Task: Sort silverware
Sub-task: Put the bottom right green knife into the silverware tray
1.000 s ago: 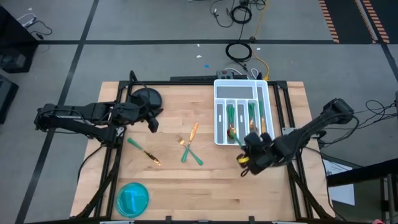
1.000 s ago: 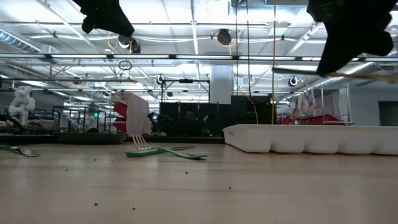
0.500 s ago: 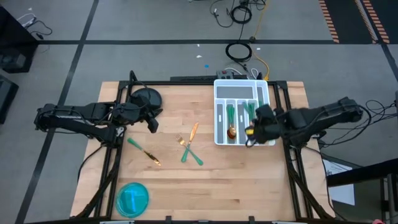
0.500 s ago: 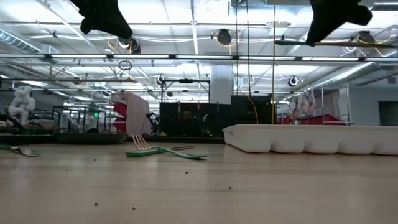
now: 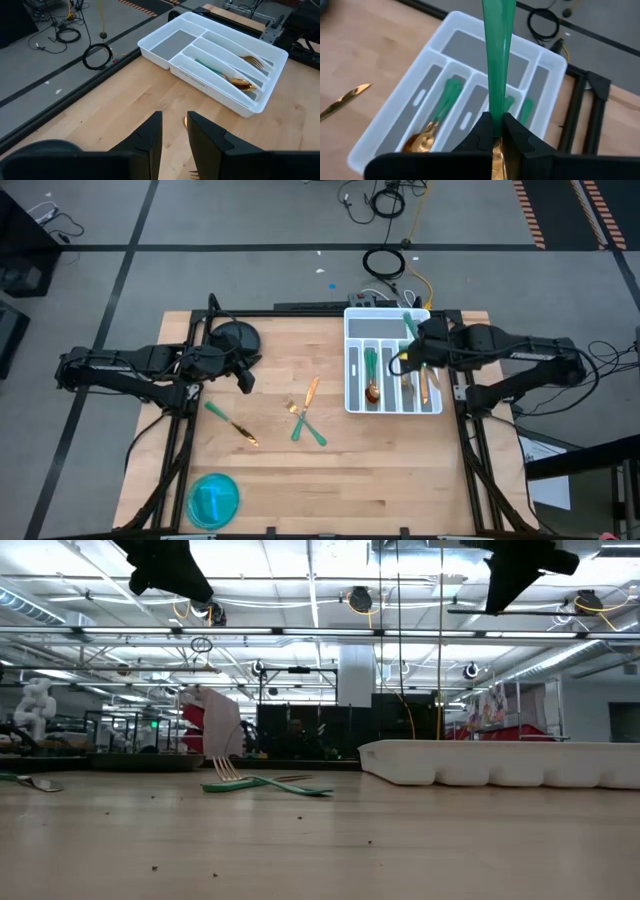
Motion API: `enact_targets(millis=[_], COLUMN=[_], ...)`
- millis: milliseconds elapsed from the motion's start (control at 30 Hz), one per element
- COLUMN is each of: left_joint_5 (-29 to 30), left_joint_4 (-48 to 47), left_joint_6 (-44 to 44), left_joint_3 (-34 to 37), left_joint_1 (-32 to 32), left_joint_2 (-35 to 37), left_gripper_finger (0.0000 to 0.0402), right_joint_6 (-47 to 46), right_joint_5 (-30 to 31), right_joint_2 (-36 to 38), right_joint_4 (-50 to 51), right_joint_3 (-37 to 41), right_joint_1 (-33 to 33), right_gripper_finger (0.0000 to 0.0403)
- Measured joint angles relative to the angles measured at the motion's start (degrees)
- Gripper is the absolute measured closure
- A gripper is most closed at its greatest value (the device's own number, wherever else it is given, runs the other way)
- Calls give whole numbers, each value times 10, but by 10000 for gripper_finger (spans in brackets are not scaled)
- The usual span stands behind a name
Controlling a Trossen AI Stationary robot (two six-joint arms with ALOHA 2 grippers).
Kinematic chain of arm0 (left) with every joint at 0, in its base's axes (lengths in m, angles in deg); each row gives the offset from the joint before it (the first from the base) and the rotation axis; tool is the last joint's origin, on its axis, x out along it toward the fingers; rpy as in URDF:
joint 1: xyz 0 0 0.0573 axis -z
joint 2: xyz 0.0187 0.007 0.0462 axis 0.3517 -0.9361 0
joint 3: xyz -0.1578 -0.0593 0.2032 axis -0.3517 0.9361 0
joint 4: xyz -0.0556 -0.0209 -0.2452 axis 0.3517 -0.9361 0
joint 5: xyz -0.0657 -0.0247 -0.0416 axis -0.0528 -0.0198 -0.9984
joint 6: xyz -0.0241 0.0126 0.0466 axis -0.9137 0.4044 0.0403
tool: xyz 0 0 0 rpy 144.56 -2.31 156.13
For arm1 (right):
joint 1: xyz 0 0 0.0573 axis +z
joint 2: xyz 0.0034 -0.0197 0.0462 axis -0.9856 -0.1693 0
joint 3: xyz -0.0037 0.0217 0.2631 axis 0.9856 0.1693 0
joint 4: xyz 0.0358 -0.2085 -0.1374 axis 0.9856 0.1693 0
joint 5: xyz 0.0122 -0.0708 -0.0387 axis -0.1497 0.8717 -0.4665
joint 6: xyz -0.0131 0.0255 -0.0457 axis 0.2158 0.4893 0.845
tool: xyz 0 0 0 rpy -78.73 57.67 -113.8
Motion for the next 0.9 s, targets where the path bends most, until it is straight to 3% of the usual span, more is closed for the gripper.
enact_targets(millis=[400,900], left_joint_5=[0,-17], left_joint_4=[0,0], left_joint_6=[0,-1], left_joint_3=[0,0], left_joint_1=[0,0], left_joint_2=[0,0], left_gripper_finger=[304,304], right_joint_6=[40,173], right_joint_5=[-37,-126], right_joint_2=[0,0], right_joint_4=[11,-27], right_joint_3=[0,6], right_joint_1=[-122,-272], right_gripper_finger=[402,403])
